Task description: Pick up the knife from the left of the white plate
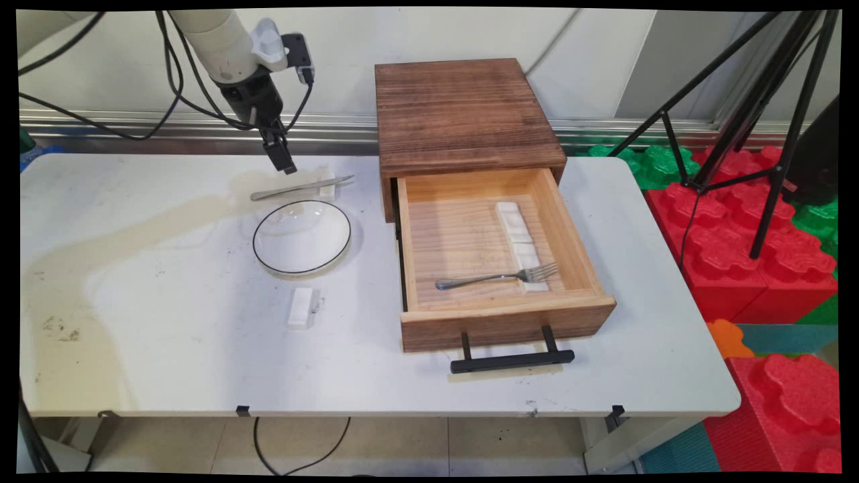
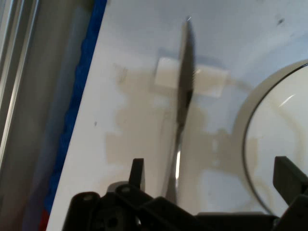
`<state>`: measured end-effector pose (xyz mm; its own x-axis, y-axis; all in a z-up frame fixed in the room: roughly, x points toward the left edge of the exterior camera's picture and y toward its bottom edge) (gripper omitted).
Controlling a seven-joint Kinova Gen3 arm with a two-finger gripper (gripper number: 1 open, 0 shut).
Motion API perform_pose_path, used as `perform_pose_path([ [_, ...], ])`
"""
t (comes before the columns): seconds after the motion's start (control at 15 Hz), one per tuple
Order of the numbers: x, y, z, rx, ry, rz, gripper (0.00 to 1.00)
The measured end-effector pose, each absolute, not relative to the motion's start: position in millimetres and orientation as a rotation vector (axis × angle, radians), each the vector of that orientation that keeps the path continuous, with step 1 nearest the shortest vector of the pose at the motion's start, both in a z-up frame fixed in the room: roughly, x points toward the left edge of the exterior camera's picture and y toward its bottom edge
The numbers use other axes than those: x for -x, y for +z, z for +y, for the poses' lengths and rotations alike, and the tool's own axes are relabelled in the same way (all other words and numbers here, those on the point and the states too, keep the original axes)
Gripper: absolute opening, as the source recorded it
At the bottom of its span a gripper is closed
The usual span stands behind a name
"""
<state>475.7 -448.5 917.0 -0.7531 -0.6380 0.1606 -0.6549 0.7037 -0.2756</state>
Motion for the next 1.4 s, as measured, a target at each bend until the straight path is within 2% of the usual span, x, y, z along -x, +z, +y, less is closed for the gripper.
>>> perform_pose_path([
  [0.6,-504.0,870.8,-497.9,-1.097,0.348,-2.948,1.00],
  [1.4,-509.3,823.2,-545.2,-0.983,0.190,-2.970,1.00],
])
